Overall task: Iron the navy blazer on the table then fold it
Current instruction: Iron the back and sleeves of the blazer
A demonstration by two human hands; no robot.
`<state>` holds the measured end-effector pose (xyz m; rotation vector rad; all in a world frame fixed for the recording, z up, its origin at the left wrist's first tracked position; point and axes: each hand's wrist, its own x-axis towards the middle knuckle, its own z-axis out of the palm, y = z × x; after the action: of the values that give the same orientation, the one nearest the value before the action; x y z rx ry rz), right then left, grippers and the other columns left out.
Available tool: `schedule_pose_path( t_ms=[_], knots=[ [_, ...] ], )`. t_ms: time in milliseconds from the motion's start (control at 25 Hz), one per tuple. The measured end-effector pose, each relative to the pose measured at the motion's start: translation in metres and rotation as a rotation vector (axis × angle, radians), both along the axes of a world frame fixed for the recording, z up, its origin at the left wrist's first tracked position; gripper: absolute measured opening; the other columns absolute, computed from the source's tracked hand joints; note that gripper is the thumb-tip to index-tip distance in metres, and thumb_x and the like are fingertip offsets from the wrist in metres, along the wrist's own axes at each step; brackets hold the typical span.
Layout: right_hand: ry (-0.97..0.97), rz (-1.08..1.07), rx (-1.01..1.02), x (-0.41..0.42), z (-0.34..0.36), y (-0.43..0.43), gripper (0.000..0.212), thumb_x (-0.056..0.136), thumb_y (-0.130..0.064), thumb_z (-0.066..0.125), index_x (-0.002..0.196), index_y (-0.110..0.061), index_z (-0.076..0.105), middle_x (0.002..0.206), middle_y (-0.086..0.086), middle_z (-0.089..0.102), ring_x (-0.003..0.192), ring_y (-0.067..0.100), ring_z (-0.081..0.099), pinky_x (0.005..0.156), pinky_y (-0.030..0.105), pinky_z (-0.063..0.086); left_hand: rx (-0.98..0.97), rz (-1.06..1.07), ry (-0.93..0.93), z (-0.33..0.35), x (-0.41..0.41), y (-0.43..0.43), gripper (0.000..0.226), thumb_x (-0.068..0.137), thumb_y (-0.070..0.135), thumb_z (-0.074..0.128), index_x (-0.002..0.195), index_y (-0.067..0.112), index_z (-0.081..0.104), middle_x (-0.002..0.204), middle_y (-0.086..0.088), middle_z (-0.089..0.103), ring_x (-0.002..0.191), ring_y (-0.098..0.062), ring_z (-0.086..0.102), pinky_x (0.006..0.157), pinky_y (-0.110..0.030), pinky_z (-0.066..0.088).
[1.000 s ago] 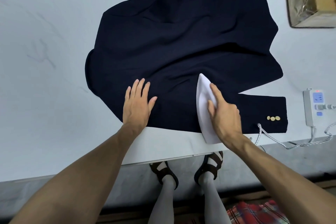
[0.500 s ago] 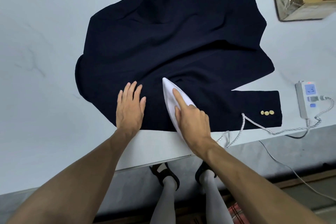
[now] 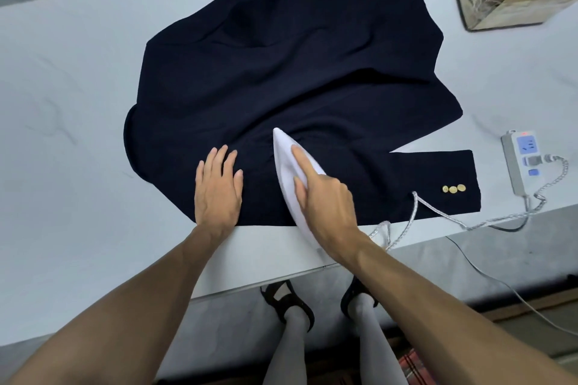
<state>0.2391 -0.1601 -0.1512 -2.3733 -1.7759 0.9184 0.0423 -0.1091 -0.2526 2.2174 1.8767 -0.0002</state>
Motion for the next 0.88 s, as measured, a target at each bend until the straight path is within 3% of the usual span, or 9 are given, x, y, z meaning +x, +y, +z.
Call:
schedule_pose_path(
  t_ms=[120,160,240,320,560,720,880],
  knots=[
    [-0.218,0.114,0.045,-0.022,-0.009,-0.001,0.067,0.100,-0.023,0.046,0.153,-0.041,0.009,0.065,0.001,0.044,0.045,0.017,0.037,0.051,0.031,0.031,0.020,0.003,0.020,-0.001,0.000,0.000,0.044,0.105,0.028,0.038,0.144,0.010,0.046,0.155,-0.006,0.039,0.148,-0.023,0.027,0.123,-0.041,0.017],
    [-0.244,0.091,0.033,-0.013,-0.013,-0.005,0.069,0.099,-0.020,0.048,0.153,-0.042,0.010,0.065,0.001,0.044,0.046,0.018,0.040,0.051,0.031,0.030,0.020,0.001,0.029,-0.002,-0.001,0.000,0.044,0.105,0.029,0.037,0.144,0.010,0.046,0.155,-0.006,0.039,0.147,-0.023,0.027,0.123,-0.041,0.018],
    [-0.179,-0.049,-0.014,0.019,-0.017,-0.013,0.064,0.101,-0.021,0.041,0.152,-0.043,0.009,0.069,0.003,0.051,0.058,0.026,0.054,0.057,0.033,0.034,0.009,-0.003,0.042,-0.002,-0.001,0.000,0.044,0.105,0.029,0.037,0.144,0.010,0.046,0.155,-0.006,0.040,0.147,-0.023,0.028,0.122,-0.042,0.018],
    [-0.148,-0.179,-0.005,0.051,-0.014,-0.019,0.058,0.103,-0.027,0.035,0.152,-0.044,0.010,0.069,0.004,0.054,0.059,0.029,0.052,0.059,0.034,0.036,-0.006,0.001,0.046,-0.001,0.001,-0.001,0.044,0.105,0.028,0.038,0.144,0.009,0.047,0.155,-0.006,0.040,0.147,-0.023,0.028,0.122,-0.042,0.018],
    [-0.112,-0.185,-0.008,0.060,-0.011,-0.024,0.056,0.103,-0.032,0.033,0.153,-0.043,0.009,0.070,0.006,0.055,0.059,0.027,0.052,0.064,0.038,0.046,0.089,-0.010,-0.006,0.025,0.044,0.003,0.040,0.094,0.011,0.053,0.133,0.001,0.053,0.146,-0.017,0.044,0.137,-0.030,0.039,0.121,-0.046,0.022],
    [-0.087,-0.171,0.024,0.068,-0.016,-0.025,0.057,0.103,-0.034,0.035,0.152,-0.046,0.008,0.084,0.004,0.052,0.065,0.027,0.054,0.062,0.037,0.042,0.092,-0.373,0.031,0.008,0.117,-0.019,0.054,0.104,0.033,0.036,0.154,0.013,0.029,0.161,-0.005,0.028,0.149,-0.023,0.023,0.123,-0.042,0.014],
    [-0.110,-0.114,0.018,0.069,-0.019,-0.025,0.056,0.103,-0.034,0.036,0.151,-0.047,0.010,0.084,0.005,0.052,0.069,0.027,0.057,0.060,0.035,0.038,0.067,-0.344,0.141,-0.013,0.121,-0.032,0.056,0.105,0.039,0.014,0.157,0.018,0.015,0.166,-0.001,0.014,0.153,-0.021,0.008,0.123,-0.043,0.007]
  ],
)
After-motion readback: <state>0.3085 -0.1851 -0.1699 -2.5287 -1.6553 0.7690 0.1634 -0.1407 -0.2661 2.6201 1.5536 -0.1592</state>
